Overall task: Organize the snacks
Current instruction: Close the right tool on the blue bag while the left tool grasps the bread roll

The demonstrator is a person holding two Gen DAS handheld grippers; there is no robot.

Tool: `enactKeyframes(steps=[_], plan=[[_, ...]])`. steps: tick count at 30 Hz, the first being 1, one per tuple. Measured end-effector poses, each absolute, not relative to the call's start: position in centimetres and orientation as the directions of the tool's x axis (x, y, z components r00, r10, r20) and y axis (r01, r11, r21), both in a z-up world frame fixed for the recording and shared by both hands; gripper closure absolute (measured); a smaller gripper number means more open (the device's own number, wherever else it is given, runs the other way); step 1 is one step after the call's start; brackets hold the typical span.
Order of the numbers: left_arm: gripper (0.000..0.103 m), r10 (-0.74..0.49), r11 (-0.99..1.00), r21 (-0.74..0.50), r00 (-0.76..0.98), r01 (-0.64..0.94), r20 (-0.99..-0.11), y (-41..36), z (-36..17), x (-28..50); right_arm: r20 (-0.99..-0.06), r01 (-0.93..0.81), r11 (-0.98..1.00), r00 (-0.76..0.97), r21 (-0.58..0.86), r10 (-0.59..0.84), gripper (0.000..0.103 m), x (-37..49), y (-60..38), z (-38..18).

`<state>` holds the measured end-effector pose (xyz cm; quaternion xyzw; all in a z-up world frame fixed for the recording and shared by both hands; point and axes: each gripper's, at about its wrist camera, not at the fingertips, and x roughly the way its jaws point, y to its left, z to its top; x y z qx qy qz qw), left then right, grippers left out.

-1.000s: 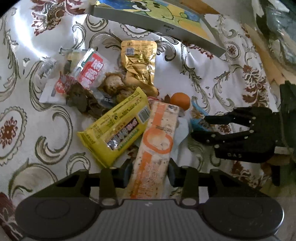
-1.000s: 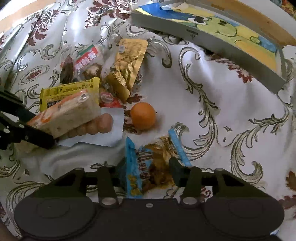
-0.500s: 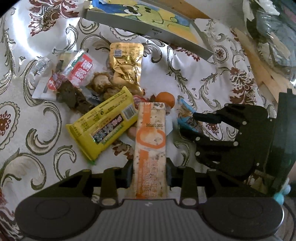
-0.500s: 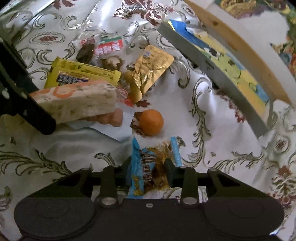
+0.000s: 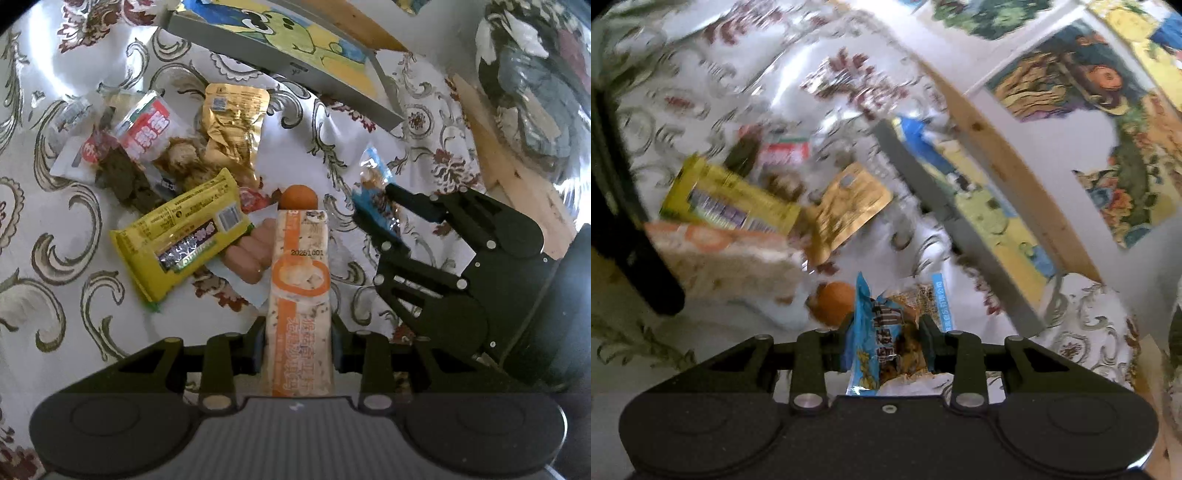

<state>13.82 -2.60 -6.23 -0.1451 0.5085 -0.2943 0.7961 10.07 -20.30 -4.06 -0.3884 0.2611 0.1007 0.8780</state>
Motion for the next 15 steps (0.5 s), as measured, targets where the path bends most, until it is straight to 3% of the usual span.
enactKeyframes(steps=[10, 15], plan=[[0.066, -0.587, 0.81, -0.449, 0.499, 0.377, -0.638, -3.0, -2.0, 14.7, -0.361, -0.211, 0.757, 0.932, -0.618, -0.035, 0.067, 11.0, -21.5, -1.2], [0.066, -0.54, 0.838, -0.441, 0.596, 0.32, -0.595, -4.3, -0.2, 18.3, -0.258, -0.101, 0.807, 0.964, -0.582, -0.065, 0.067, 13.9, -22.8, 0.1]])
